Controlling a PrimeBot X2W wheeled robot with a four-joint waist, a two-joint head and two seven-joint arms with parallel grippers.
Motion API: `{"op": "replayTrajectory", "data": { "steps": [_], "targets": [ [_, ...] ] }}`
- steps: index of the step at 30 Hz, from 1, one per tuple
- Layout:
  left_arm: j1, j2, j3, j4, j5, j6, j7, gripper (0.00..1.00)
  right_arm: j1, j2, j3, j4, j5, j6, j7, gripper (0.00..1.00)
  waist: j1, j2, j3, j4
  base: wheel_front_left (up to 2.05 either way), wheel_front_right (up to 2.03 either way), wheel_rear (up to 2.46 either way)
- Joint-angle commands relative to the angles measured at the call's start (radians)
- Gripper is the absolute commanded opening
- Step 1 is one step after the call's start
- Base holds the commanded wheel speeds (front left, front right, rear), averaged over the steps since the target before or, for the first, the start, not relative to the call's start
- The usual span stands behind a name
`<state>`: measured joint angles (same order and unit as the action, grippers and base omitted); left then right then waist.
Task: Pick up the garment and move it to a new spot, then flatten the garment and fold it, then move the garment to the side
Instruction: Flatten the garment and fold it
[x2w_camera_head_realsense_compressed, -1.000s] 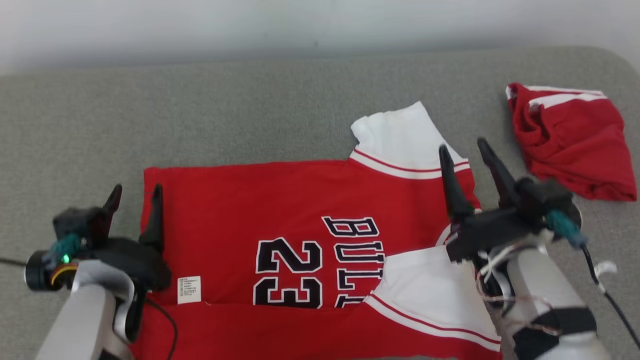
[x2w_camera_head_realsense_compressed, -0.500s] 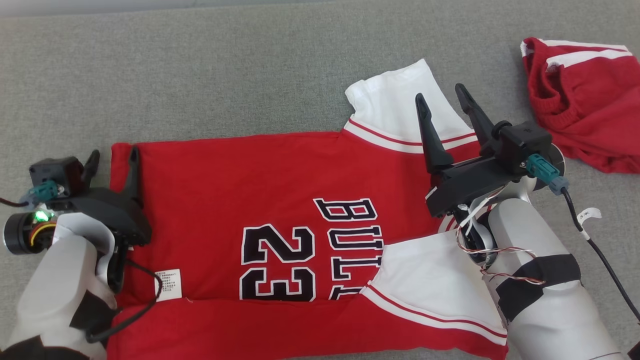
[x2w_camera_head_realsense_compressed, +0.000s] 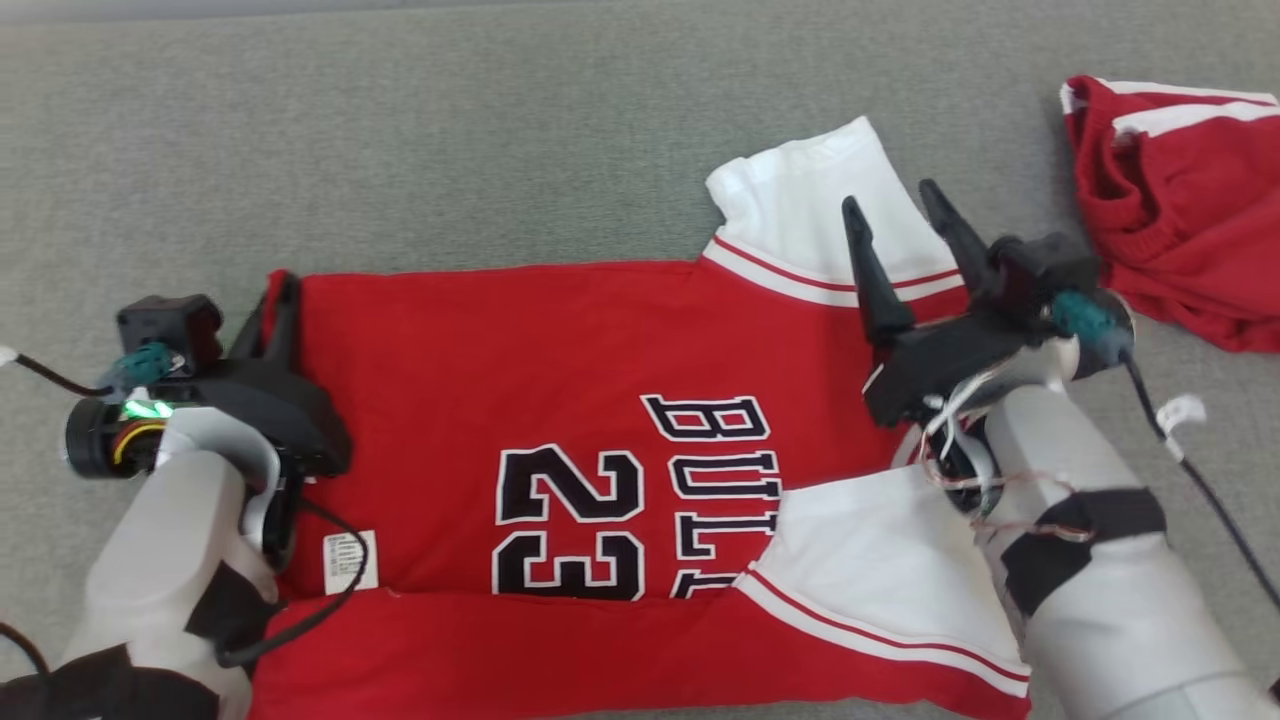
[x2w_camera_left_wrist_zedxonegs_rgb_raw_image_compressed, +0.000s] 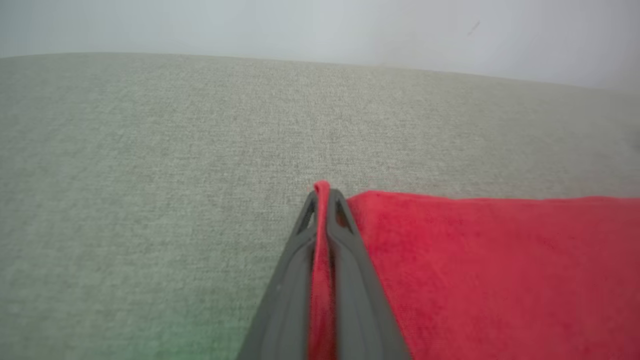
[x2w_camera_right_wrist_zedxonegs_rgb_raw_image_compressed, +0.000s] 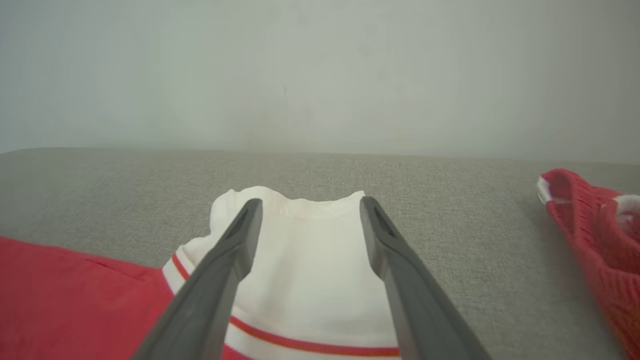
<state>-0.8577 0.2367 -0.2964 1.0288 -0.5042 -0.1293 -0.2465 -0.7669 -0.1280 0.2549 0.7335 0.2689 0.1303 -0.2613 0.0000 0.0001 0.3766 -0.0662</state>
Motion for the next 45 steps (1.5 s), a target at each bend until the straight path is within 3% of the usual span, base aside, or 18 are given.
{"op": "replayTrajectory", "data": {
  "steps": [1,13,22,23,24,27,34,45],
  "targets": [
    [0.018,-0.004,-0.011,-0.024,-0.016,-0.001,-0.012,0.00,-0.046,-0.010,0.001,0.039,0.014,0.001,0.011,1.00,0.0000,-0.0001,0.000,0.025,0.00,0.00,0.00],
    [0.092,-0.029,-0.030,-0.300,0.023,0.000,-0.018,0.00,-0.285,-0.069,-0.057,0.349,0.000,0.001,0.165,1.00,0.0000,-0.0001,0.053,0.128,0.00,0.00,0.00],
    [0.114,-0.065,-0.070,-0.386,0.051,0.000,-0.019,0.00,-0.401,-0.109,-0.113,0.521,-0.091,0.001,0.203,1.00,0.0000,-0.0001,0.095,0.200,0.00,0.00,0.00],
    [0.113,-0.066,-0.071,-0.389,0.050,0.000,-0.019,0.00,-0.404,-0.111,-0.119,0.529,-0.100,0.001,0.212,0.87,0.0000,-0.0001,0.098,0.203,0.00,0.00,0.00],
    [0.114,-0.068,-0.072,-0.392,0.051,0.000,-0.019,0.00,-0.404,-0.114,-0.128,0.535,-0.111,0.001,0.218,0.03,0.0000,-0.0001,0.100,0.206,0.00,0.00,0.00],
    [0.118,-0.071,-0.073,-0.399,0.053,0.000,-0.019,0.00,-0.400,-0.118,-0.157,0.548,-0.140,0.001,0.222,0.00,0.0000,-0.0001,0.101,0.212,0.00,0.00,0.00],
    [0.146,-0.046,-0.043,-0.379,0.046,0.000,-0.019,0.00,-0.405,-0.130,-0.235,0.550,-0.194,0.001,0.094,0.00,0.0000,-0.0001,0.044,0.189,0.00,0.00,0.00],
    [0.186,-0.022,0.000,-0.354,0.051,0.000,-0.019,0.00,-0.306,-0.041,-0.198,0.458,-0.124,0.001,-0.002,0.00,0.0000,-0.0001,-0.038,0.125,0.00,0.00,0.00]
  ]
}}
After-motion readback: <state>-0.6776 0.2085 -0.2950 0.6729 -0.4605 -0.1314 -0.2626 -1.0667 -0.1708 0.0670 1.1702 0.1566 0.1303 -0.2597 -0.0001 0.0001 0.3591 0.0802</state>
